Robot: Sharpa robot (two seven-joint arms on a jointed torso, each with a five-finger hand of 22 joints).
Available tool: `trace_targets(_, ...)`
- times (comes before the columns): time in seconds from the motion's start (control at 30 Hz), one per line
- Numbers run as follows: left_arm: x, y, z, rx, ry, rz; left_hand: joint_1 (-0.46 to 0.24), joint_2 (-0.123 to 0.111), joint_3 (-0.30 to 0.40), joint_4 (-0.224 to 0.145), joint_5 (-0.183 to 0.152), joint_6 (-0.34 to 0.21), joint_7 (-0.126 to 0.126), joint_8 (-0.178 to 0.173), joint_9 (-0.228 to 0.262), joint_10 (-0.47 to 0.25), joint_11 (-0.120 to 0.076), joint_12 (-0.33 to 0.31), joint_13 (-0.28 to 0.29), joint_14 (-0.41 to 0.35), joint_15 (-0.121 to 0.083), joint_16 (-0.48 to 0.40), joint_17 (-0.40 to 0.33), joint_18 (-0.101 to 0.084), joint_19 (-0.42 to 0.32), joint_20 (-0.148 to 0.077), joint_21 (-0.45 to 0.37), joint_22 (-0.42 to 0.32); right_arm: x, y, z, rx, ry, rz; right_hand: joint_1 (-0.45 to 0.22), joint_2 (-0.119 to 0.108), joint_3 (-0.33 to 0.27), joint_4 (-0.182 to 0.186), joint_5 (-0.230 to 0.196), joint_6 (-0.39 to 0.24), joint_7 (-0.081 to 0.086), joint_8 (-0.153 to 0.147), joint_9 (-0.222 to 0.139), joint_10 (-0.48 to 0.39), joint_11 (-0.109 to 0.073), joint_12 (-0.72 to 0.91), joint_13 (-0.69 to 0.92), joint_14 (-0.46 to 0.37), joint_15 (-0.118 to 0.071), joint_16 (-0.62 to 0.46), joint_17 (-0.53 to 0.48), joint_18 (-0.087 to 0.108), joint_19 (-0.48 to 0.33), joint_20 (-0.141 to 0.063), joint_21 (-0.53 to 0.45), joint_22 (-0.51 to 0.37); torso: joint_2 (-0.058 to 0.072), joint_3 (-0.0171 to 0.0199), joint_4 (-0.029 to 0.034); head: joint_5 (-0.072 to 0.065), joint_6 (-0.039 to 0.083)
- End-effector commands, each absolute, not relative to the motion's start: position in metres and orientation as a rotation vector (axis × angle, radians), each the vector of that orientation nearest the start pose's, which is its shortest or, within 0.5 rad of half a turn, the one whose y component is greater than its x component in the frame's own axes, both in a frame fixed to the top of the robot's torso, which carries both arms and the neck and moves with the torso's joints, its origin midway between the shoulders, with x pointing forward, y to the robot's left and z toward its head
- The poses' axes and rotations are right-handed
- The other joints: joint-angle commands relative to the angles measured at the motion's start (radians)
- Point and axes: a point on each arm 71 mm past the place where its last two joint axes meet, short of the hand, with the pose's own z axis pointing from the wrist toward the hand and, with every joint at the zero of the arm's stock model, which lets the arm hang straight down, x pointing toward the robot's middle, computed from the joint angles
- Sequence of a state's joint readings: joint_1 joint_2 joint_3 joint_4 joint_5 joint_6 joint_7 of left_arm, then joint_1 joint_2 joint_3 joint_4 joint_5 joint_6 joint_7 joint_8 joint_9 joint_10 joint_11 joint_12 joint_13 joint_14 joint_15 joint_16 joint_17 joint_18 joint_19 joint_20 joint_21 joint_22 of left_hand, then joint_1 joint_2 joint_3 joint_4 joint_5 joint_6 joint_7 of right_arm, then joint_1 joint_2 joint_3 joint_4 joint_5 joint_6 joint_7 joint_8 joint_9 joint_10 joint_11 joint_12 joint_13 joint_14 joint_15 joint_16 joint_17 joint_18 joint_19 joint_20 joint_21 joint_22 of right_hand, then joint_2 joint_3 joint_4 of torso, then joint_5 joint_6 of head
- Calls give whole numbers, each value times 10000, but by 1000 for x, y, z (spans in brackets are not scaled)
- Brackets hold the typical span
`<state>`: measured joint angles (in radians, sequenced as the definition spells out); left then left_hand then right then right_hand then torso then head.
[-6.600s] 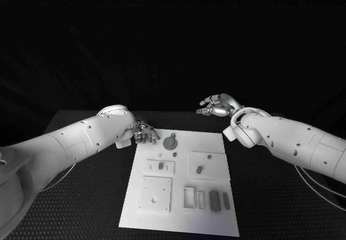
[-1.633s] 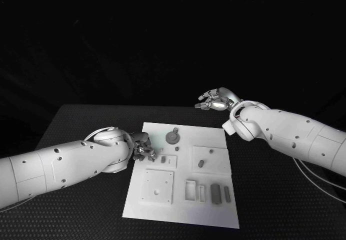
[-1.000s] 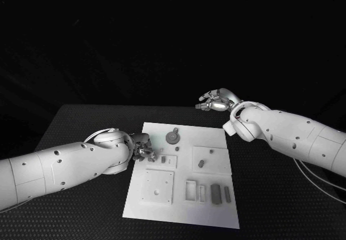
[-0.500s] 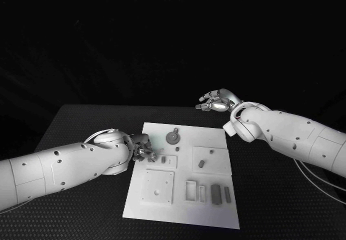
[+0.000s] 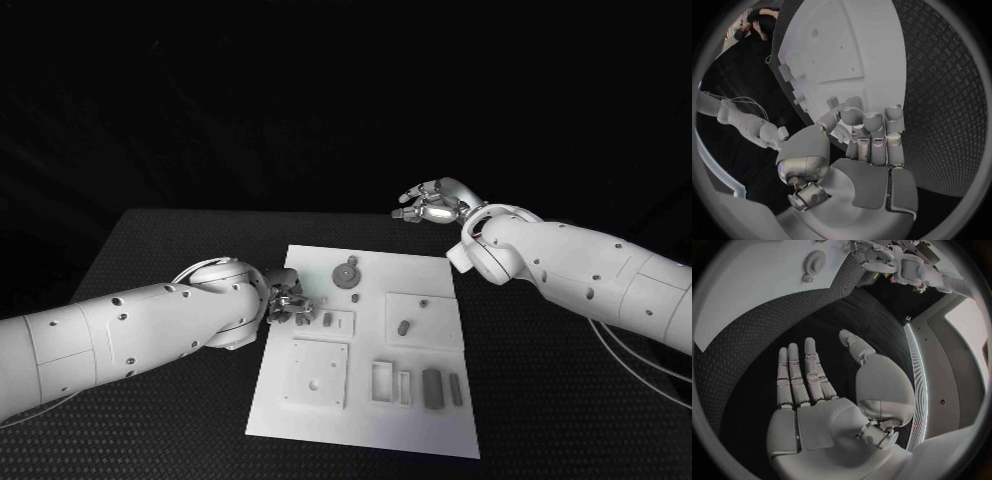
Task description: Assemble the parts on the task board
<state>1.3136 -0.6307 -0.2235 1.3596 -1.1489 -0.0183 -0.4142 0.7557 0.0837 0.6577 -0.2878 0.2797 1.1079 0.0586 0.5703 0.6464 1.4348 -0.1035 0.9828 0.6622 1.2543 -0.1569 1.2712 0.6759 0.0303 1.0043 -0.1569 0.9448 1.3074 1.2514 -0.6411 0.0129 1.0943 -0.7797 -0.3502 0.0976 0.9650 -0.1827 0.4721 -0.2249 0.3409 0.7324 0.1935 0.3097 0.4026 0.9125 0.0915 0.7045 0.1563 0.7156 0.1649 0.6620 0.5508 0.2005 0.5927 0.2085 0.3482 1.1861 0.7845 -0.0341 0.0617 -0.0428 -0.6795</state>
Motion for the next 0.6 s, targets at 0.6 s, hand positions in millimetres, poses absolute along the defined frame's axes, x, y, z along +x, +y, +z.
trace_targets(0.6, 504, 151, -237, 786, 22346, -3819, -11, -16, 255, -9, -299, 726, -783, 41, -30, -243, -228, 109, -25, -36, -96, 121, -68, 119, -85, -985, 105, 211, 574, -232, -162, 5025, 15529, 9064, 4, 46, 7, 53, 46, 82, 236, 62, -22, -1912, 933, 60, -37, -63, 15, 74, -25, -4, -33, 6, -69, 32, 0, -7, -3, -18, -7)
